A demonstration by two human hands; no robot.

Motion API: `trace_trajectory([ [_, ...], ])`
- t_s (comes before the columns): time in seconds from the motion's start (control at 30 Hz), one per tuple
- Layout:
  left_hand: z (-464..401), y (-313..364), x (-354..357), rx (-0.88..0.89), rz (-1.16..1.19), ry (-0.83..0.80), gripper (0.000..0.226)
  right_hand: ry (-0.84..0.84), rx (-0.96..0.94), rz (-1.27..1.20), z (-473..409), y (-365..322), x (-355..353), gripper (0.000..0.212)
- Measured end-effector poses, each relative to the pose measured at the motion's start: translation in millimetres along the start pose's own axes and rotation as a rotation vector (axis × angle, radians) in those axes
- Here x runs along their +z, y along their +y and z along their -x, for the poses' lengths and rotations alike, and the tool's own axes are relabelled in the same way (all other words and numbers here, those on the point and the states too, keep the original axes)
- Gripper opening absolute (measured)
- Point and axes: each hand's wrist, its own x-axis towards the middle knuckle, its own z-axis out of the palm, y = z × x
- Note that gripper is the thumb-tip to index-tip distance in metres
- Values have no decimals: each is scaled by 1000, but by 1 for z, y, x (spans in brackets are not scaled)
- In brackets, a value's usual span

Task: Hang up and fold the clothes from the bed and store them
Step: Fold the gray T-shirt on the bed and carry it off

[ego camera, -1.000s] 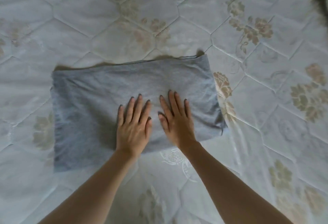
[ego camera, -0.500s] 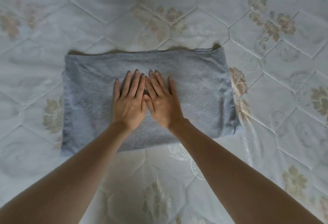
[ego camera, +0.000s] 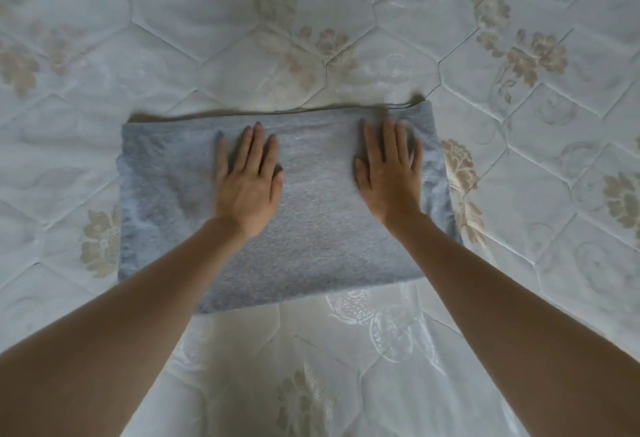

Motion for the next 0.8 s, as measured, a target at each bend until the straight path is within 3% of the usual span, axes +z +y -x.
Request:
trace_trajectory([
  [0.23,-41,84,-12,318,7,-70,66,32,433,-143,38,38,-19,79],
  [0.4,-73,141,-21,570,-111,-151,64,-51,664,-424,48,64,-28,72],
  [0.6,-102,186,-47,928,-501,-138,91,-284,634,-555,59,76,-41,67],
  [0.7,-114,207,-56,1035,-620,-98,76,-337,617,-613,62,77,-46,57],
  [0.8,-116,225,-61,1093,-681,-181,50,-313,638,-619,66,74,-50,52],
])
